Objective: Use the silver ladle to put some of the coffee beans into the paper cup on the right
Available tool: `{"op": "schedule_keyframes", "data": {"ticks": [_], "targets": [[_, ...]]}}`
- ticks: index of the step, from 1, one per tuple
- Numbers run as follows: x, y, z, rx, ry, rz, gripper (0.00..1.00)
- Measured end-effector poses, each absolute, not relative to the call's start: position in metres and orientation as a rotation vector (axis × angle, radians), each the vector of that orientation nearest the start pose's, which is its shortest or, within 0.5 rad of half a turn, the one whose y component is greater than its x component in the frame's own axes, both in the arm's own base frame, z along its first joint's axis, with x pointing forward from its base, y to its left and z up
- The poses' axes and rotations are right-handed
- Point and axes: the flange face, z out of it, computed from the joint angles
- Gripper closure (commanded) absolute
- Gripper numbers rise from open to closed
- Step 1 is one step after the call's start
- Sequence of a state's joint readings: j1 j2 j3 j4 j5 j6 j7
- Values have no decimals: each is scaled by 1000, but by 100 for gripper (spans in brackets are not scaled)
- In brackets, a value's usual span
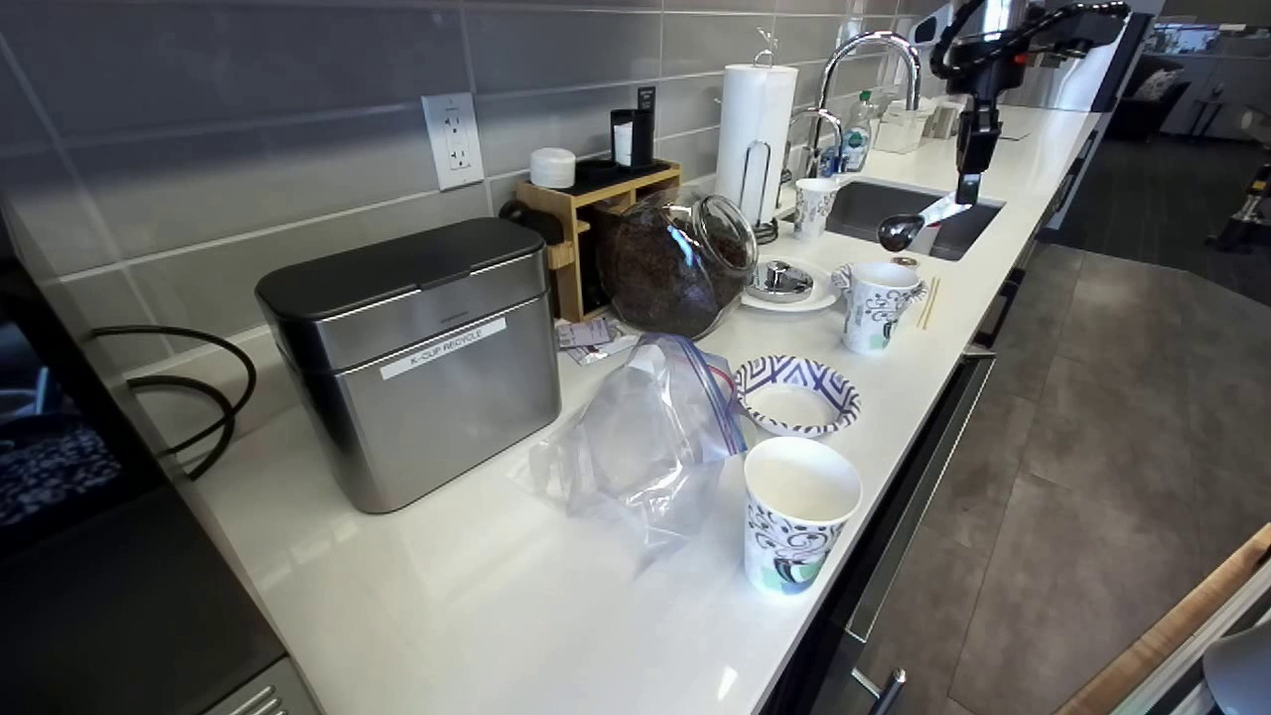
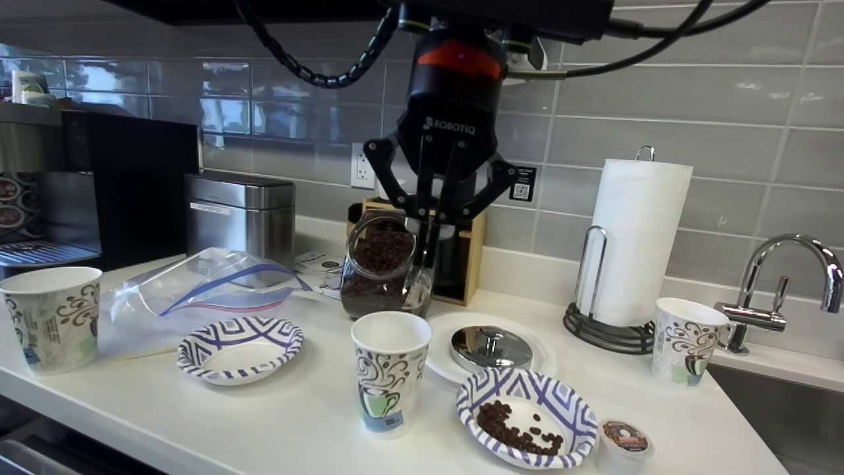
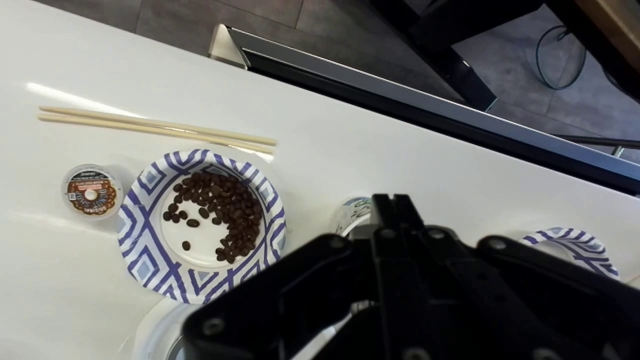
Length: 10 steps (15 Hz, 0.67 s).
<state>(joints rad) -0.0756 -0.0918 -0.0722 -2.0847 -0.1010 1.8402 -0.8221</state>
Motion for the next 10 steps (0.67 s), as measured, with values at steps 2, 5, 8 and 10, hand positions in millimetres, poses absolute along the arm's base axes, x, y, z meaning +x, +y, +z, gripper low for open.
{"op": "schedule_keyframes", "data": {"ticks": [2, 5, 8, 10], "targets": [[501, -79, 455, -2960, -1092, 290, 99], [499, -72, 455, -2994, -1088, 316, 99], [499, -65, 456, -3024, -1089, 331, 99], [500, -61, 457, -3040, -1099, 339, 99]]}}
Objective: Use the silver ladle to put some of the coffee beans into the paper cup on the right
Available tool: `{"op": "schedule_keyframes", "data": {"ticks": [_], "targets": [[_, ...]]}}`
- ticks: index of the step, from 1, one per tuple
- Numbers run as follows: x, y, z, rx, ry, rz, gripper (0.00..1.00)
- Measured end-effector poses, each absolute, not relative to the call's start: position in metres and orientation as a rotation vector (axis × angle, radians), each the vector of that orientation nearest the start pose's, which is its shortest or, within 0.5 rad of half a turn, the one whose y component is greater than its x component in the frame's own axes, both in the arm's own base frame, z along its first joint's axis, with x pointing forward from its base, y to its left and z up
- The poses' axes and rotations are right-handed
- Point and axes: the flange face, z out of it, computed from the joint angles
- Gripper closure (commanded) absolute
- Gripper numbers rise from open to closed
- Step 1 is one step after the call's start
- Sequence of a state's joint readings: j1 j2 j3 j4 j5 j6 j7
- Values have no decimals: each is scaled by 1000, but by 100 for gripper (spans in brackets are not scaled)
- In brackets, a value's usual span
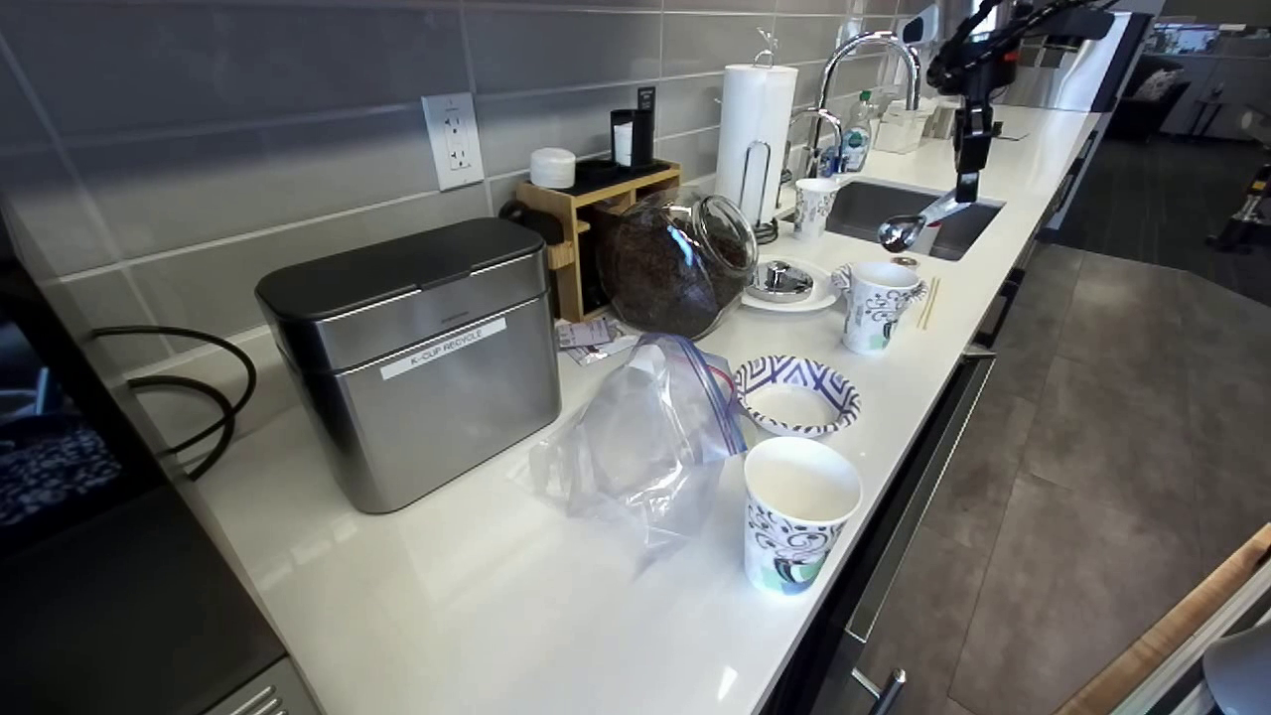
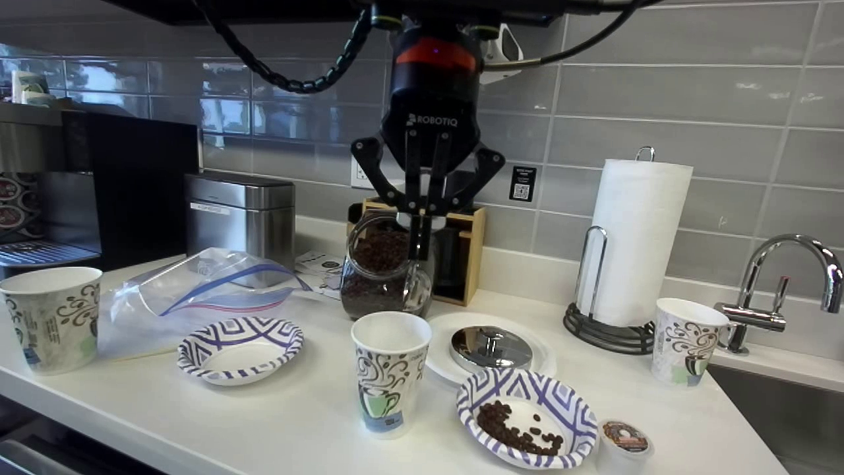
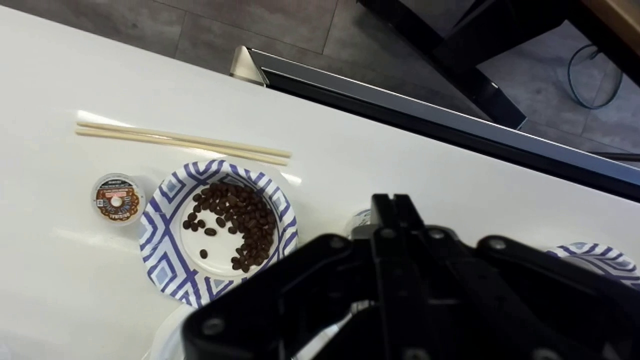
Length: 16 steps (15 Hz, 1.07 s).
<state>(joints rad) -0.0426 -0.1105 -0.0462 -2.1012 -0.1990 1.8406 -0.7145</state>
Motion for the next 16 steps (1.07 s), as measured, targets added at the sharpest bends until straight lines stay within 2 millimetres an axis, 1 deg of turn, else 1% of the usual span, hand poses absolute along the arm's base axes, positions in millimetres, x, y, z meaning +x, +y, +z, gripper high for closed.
{"op": "schedule_keyframes", "data": {"ticks": [7, 12, 16], "targets": [[503, -48, 460, -3098, -1151, 364, 99], [506, -32, 462, -3144, -1173, 329, 99], [504, -22, 461, -3157, -1159, 317, 99]]}}
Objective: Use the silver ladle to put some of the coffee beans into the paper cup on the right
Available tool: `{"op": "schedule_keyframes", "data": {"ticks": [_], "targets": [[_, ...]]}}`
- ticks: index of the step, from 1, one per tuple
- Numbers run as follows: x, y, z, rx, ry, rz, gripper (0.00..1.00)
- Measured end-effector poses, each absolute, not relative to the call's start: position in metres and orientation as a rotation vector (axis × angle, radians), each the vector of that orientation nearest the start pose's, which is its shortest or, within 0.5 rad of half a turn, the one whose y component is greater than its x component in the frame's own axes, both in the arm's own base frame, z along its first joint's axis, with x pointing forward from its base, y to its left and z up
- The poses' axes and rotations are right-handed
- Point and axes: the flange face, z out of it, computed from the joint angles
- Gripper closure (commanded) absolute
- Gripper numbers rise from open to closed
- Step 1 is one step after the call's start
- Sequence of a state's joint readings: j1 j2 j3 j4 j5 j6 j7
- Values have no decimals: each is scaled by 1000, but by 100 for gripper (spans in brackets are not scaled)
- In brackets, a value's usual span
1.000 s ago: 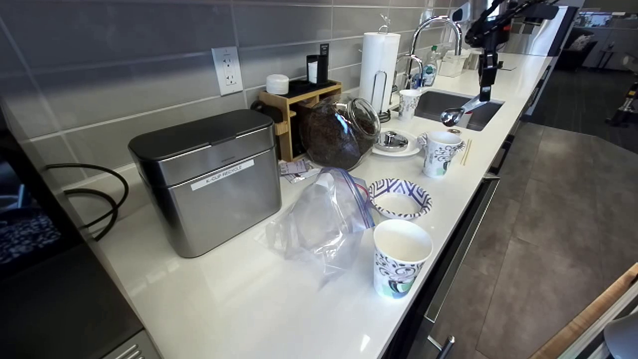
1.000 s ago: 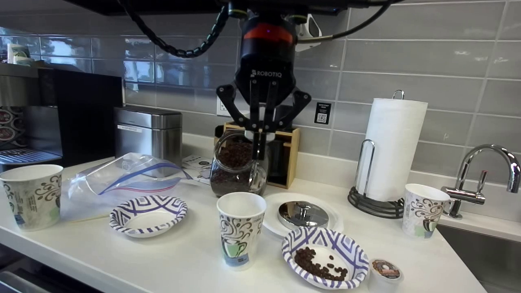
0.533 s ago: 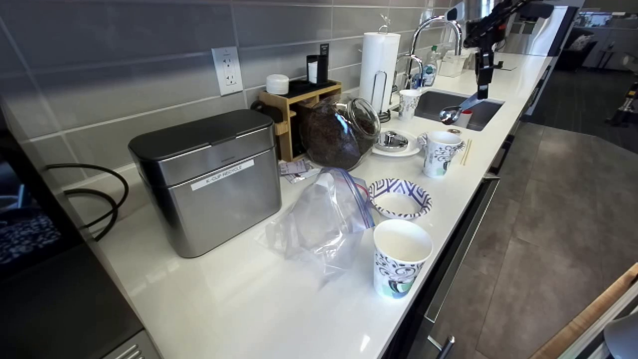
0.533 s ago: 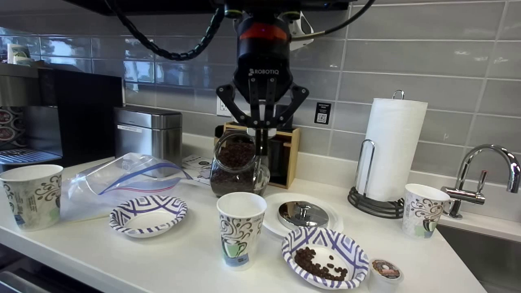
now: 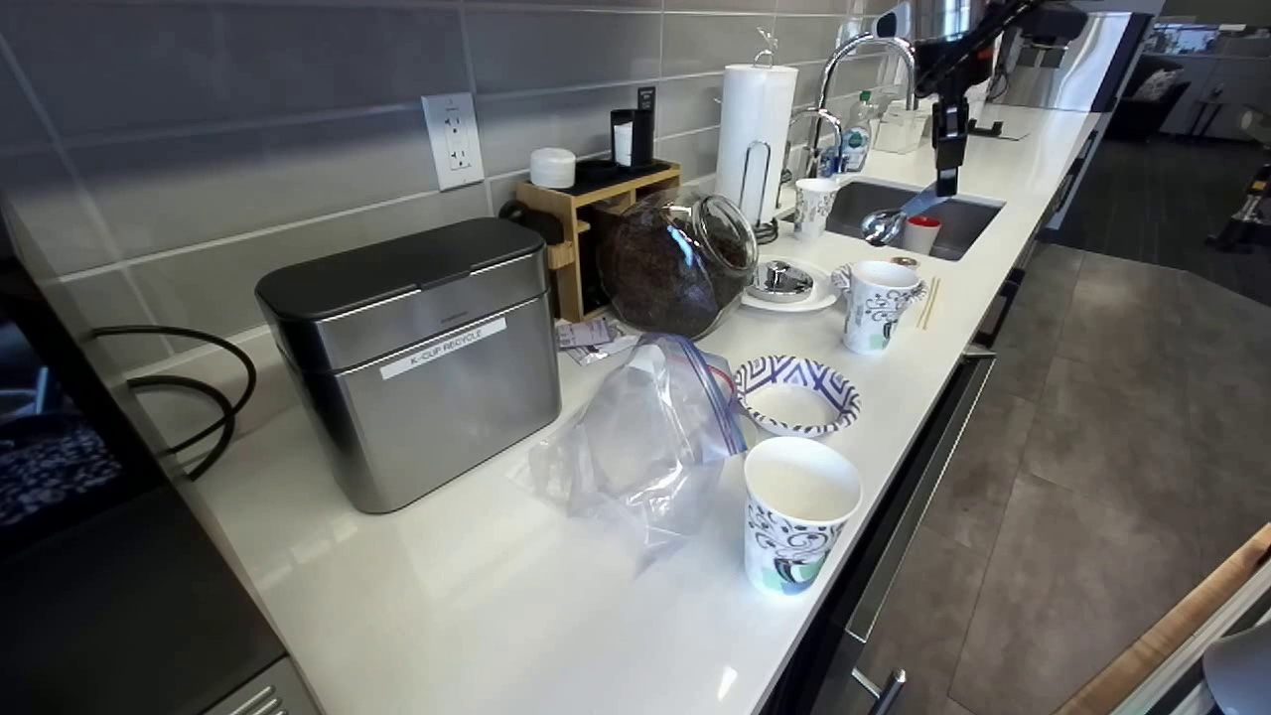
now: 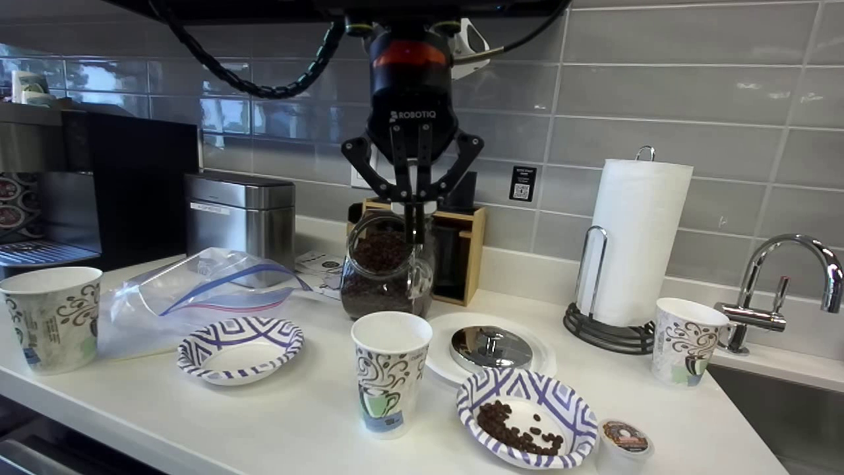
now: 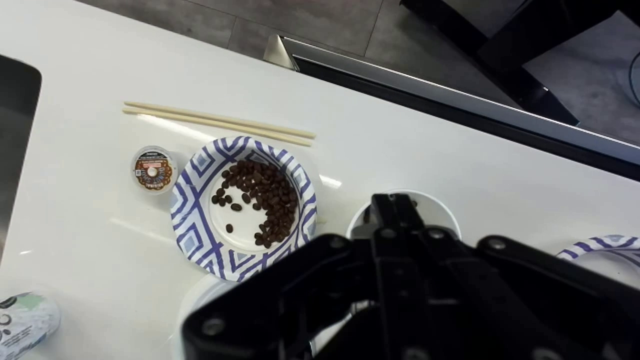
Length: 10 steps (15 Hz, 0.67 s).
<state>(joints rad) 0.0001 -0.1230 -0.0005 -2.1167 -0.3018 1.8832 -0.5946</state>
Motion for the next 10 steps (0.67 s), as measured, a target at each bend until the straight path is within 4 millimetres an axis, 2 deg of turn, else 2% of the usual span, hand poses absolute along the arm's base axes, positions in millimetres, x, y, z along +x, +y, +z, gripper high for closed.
{"op": "schedule_keyframes", "data": {"ticks": [10], "targets": [[497, -5, 469, -3260, -1178, 321, 99]]}}
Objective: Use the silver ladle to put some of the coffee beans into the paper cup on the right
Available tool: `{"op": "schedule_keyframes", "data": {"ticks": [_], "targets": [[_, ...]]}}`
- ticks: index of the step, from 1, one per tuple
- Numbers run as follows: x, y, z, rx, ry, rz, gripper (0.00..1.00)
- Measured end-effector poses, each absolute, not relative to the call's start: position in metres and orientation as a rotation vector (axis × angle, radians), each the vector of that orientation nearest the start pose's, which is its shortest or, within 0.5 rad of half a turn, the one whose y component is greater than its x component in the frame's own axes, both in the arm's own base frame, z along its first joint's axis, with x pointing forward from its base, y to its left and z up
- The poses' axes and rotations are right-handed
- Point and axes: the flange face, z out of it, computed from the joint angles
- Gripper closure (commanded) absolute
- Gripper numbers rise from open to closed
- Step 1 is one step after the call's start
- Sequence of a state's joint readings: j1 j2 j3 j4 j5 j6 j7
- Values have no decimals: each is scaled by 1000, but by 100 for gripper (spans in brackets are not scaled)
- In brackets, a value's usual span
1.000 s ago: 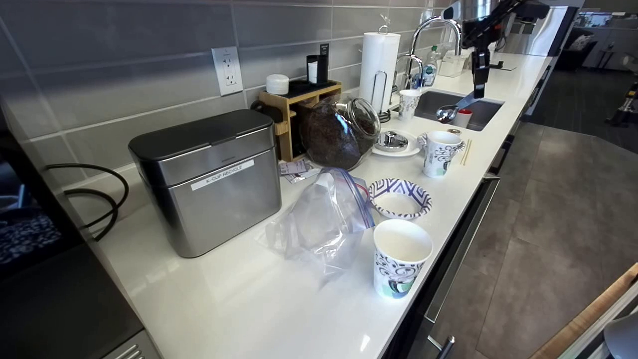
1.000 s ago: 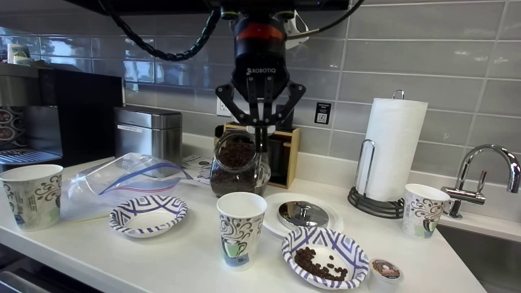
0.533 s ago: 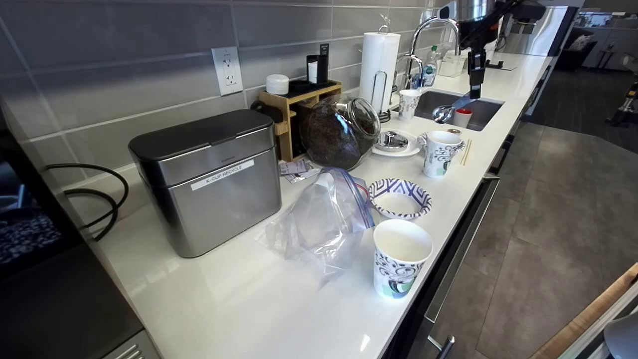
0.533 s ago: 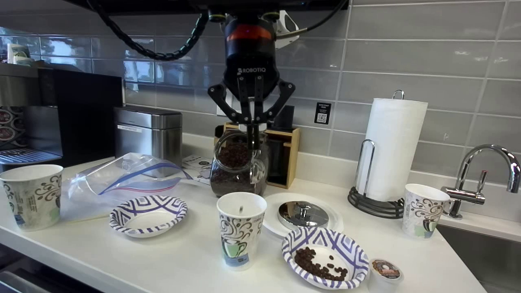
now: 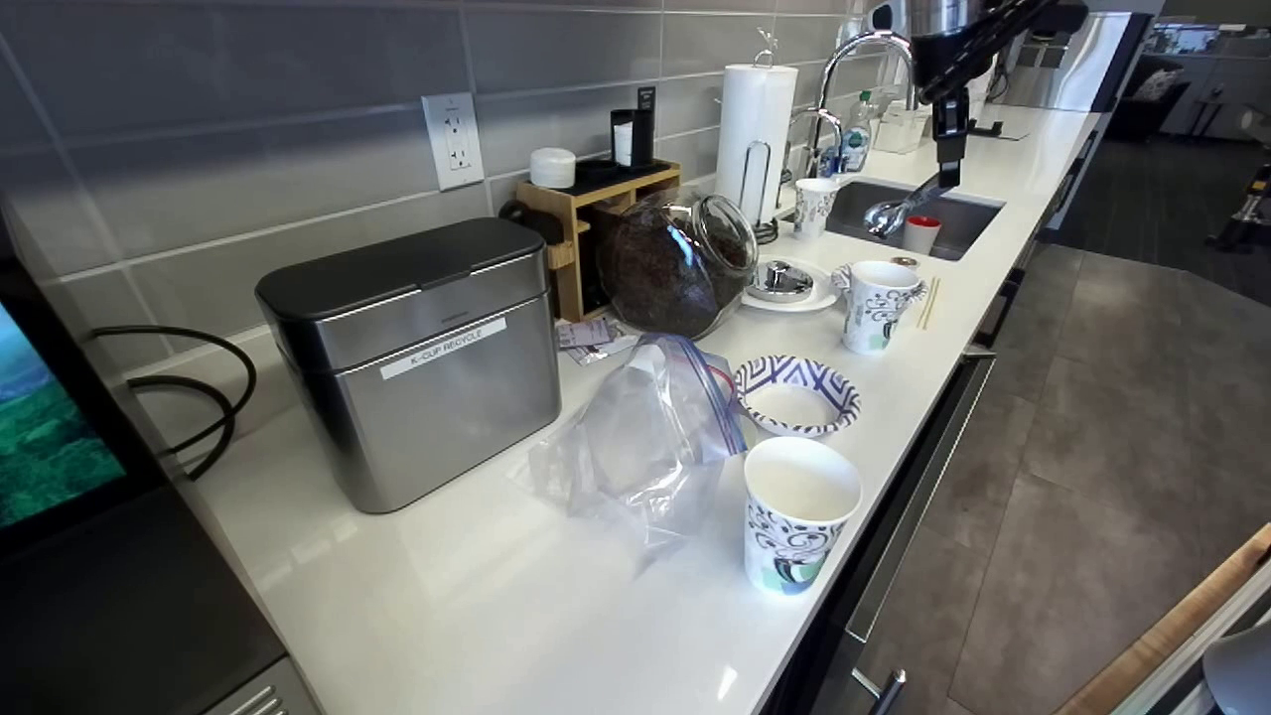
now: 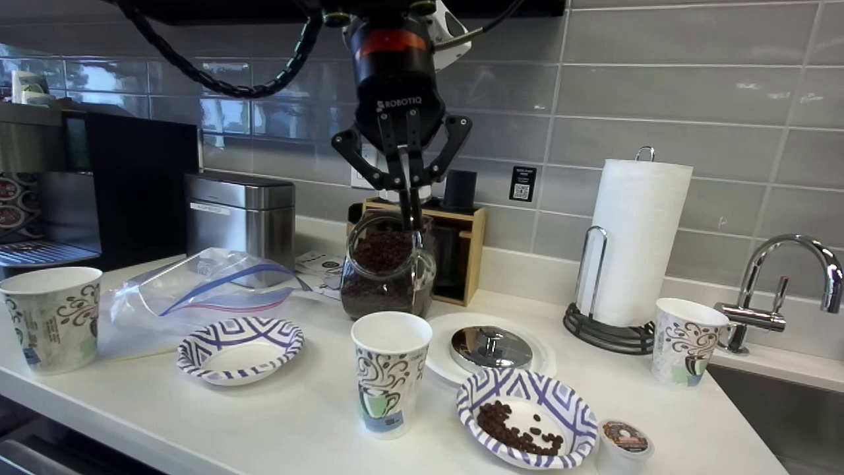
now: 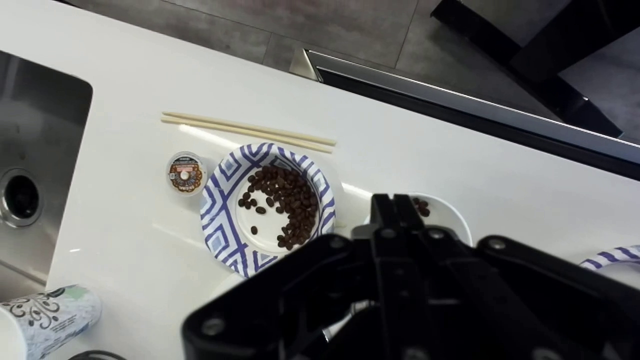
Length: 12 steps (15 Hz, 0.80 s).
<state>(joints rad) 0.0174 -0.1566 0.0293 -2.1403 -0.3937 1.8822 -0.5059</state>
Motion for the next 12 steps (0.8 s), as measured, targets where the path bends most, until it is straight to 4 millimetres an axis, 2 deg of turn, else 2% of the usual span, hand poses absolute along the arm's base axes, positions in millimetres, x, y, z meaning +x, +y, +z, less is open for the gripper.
{"op": "schedule_keyframes", "data": {"ticks": [12], "targets": [[491, 1, 472, -3284, -1219, 326, 99]]}}
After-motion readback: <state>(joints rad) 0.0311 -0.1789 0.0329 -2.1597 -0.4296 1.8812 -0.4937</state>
